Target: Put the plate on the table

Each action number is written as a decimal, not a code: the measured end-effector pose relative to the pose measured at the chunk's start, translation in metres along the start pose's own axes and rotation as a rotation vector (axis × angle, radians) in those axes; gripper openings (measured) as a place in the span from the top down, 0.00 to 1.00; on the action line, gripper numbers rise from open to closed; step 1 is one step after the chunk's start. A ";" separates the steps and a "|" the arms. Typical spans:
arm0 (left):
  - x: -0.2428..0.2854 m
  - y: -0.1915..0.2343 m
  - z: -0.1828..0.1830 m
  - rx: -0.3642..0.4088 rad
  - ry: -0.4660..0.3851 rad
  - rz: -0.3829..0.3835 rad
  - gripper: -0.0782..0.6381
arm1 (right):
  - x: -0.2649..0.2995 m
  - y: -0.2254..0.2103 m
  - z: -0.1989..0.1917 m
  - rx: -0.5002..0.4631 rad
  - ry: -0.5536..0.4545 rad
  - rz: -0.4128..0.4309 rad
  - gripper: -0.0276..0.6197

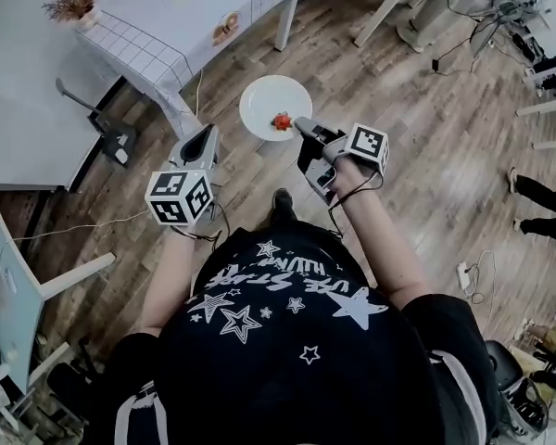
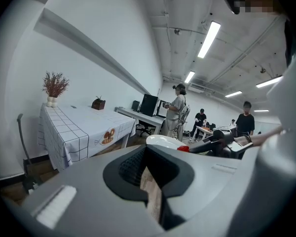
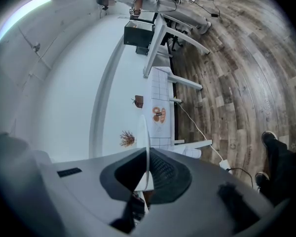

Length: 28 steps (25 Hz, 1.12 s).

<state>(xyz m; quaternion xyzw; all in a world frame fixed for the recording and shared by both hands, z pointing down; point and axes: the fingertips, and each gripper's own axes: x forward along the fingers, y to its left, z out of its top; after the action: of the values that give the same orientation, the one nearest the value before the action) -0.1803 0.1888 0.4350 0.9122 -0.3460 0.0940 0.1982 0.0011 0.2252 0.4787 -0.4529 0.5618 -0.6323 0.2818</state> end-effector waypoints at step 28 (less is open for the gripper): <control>0.140 0.019 0.053 -0.024 -0.018 0.171 0.88 | 0.075 0.006 0.174 0.015 0.076 0.031 0.93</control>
<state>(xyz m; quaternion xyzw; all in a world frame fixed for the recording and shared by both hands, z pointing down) -0.0876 0.0701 0.4356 0.8778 -0.4253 0.0980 0.1974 0.1224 0.0803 0.4851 -0.4175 0.5744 -0.6488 0.2735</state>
